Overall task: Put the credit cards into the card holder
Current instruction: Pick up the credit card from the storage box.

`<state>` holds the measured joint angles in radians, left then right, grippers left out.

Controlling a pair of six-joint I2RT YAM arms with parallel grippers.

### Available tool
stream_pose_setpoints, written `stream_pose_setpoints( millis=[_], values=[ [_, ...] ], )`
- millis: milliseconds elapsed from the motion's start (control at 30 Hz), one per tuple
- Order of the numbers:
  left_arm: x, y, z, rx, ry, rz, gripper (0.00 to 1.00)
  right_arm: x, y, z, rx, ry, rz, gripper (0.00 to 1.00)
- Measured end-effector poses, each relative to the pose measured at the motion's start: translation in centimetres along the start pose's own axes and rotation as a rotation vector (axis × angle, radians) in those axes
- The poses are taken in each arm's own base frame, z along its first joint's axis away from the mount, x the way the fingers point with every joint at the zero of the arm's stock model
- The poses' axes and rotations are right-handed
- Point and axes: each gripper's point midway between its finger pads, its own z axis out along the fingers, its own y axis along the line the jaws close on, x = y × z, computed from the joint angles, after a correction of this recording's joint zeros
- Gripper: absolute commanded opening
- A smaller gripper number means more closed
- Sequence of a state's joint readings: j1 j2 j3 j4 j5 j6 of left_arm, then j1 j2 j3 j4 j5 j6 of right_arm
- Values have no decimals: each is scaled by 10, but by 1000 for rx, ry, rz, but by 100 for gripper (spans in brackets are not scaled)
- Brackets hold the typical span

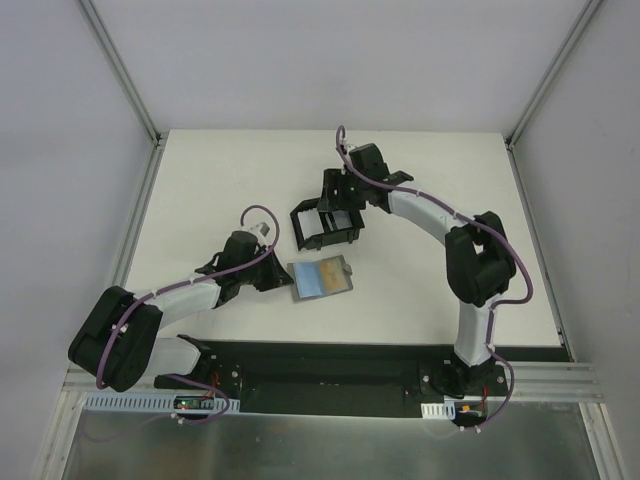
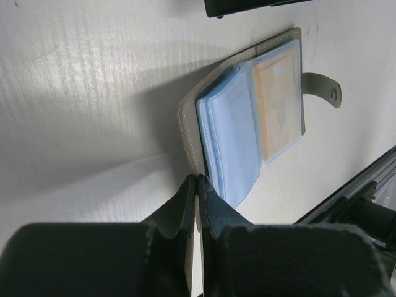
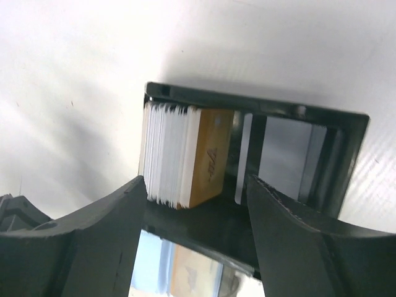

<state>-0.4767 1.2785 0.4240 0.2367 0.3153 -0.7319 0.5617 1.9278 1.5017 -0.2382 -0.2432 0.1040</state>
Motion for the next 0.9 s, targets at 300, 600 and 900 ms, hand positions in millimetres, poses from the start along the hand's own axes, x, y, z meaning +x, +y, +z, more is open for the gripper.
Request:
stream_pose_setpoints(
  millis=[300,600,900],
  values=[
    [-2,-7,0,36,-4,29,0,22,3,36,-6,80,6,68],
    [-3,-6,0,38,-6,51,0,30,17,51,-31,111,-5,68],
    [-3,-6,0,37,-6,51,0,33,23,51,-57,125,11,56]
  ],
)
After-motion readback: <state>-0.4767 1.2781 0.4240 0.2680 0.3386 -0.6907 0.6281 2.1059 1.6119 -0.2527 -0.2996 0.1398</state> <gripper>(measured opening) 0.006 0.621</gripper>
